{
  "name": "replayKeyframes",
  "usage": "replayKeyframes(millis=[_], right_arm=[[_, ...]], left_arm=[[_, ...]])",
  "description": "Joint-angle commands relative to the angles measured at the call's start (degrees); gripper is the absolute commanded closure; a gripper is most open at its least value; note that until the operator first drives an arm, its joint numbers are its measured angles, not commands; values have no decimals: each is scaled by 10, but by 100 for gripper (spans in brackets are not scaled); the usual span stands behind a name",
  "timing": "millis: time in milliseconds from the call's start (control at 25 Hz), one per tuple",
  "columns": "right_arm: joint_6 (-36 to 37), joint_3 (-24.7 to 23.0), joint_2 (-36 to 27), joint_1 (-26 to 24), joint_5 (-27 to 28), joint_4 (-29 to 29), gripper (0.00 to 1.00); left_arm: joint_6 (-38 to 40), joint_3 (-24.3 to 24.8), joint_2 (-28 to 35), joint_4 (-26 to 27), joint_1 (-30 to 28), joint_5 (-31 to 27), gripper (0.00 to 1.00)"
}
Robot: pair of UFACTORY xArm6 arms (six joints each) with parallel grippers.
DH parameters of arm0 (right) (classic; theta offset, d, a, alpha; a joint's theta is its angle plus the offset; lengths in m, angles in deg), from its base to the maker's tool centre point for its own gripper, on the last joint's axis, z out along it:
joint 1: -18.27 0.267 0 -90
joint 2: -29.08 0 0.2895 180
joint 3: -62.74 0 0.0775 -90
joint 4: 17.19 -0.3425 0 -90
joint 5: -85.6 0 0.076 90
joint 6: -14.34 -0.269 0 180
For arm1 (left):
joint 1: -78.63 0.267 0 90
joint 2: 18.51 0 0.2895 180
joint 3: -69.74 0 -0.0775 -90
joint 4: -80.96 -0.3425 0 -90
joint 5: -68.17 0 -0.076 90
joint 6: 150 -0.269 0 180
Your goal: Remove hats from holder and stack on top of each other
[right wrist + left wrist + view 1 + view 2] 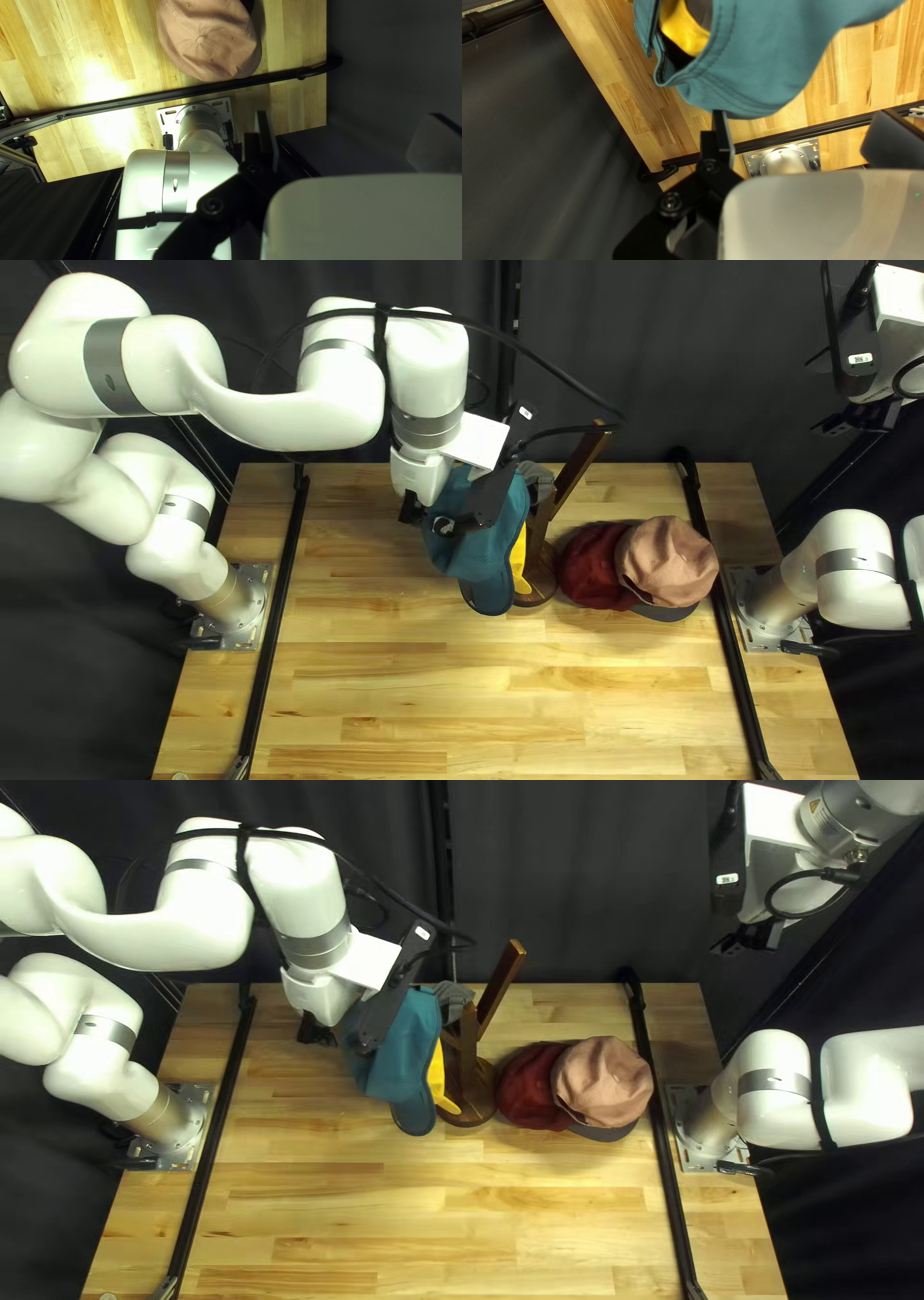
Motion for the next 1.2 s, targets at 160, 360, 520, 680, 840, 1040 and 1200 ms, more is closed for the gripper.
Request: replayKeyframes(millis=[160, 360, 520, 680, 840, 1040, 1200], right_arm=[[0, 0, 0, 0, 0, 0, 0], [0, 0, 0, 0, 0, 0, 0], [0, 0, 0, 0, 0, 0, 0], [0, 0, 0, 0, 0, 0, 0], [0, 0, 0, 0, 0, 0, 0], [0, 0, 0, 0, 0, 0, 0], [0, 0, 0, 0, 0, 0, 0]], left_arm=[[-3, -13, -9, -5, -7, -4, 100], [-2, -23, -17, -12, -14, -10, 100], [0, -18, -14, -12, -15, -6, 100], [5, -8, -9, -13, -15, 0, 100], [7, -9, -7, -14, -16, -3, 100], [4, -70, -22, -22, -20, -56, 100], [-8, -191, -72, -32, -23, -143, 100]])
